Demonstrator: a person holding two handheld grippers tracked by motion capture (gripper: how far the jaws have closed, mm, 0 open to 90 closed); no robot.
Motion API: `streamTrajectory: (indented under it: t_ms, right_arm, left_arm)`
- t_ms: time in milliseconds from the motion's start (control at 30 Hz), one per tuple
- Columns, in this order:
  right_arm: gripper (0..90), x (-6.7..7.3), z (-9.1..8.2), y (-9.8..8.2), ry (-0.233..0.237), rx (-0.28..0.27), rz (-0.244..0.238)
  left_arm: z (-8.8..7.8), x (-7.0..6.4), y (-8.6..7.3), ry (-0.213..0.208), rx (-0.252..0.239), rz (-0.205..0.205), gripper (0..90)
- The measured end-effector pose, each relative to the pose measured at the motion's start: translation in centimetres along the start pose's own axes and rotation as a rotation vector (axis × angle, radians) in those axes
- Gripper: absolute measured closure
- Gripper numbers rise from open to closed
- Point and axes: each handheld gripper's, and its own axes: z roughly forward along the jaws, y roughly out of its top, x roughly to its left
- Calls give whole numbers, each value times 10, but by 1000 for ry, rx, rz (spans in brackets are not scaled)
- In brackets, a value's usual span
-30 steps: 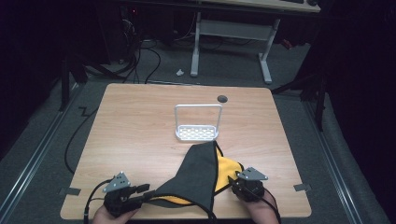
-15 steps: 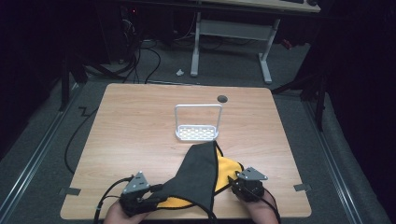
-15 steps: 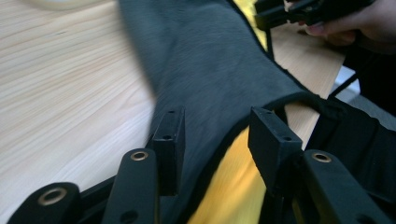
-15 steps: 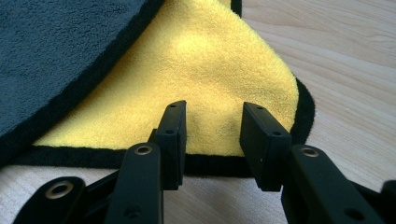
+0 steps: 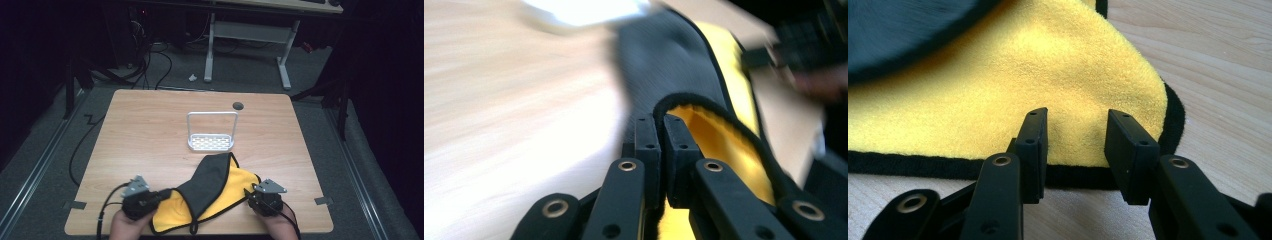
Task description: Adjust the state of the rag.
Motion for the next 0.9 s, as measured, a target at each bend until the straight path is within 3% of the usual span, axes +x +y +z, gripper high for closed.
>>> streamTrajectory:
  t_ms: [33,67,100,133,167,267,300,400,433,600,633,667,733,767,833,867,900]
  right_arm:
    - [620,0,0,0,1,0,0]
    - [620,0,0,0,1,0,0]
    - [620,0,0,0,2,2,2]
    - [620,0,0,0,2,2,2]
    - [620,0,-1,0,4,5,3]
    - [619,0,-2,0,10,8,10]
    - [619,1,-3,-1,12,12,5]
    - [618,2,-4,0,10,16,-4]
    - [614,3,-7,2,3,-6,-19]
    - [626,-6,-14,19,-26,-95,14]
    - [626,-6,-14,19,-26,-95,14]
    - [670,-13,-9,30,-55,-109,36]
    - [728,-20,0,39,-82,-105,44]
    - [728,-20,0,39,-82,-105,44]
    - [834,-24,13,45,-93,-67,38]
    - [900,-25,25,46,-75,-12,22]
    - [900,-22,30,44,-69,9,8]
  left_arm:
    - [-7,13,-2,20,-25,-51,859]
    - [-17,38,-9,59,-48,-159,858]
    - [-17,38,-9,59,-48,-159,855]
    - [-19,49,-14,72,-42,-224,855]
    - [-20,67,-23,122,-1,-310,844]
    - [-20,76,-27,136,35,-353,816]
    - [-21,76,-27,136,27,-365,746]
    - [-27,69,-22,176,8,-321,697]
    - [-33,63,-19,208,-4,-289,697]
    - [-47,51,-18,234,-22,-244,709]
    - [-49,47,-17,220,-25,-240,709]
    - [-47,38,-16,161,-26,-232,717]
    - [-38,24,-16,101,-1,-200,719]
    - [-38,24,-16,101,-1,-200,721]
    - [-24,7,-17,42,56,-148,731]
    - [-10,-7,-17,-1,110,-83,740]
    - [-4,-13,-18,-8,139,-57,755]
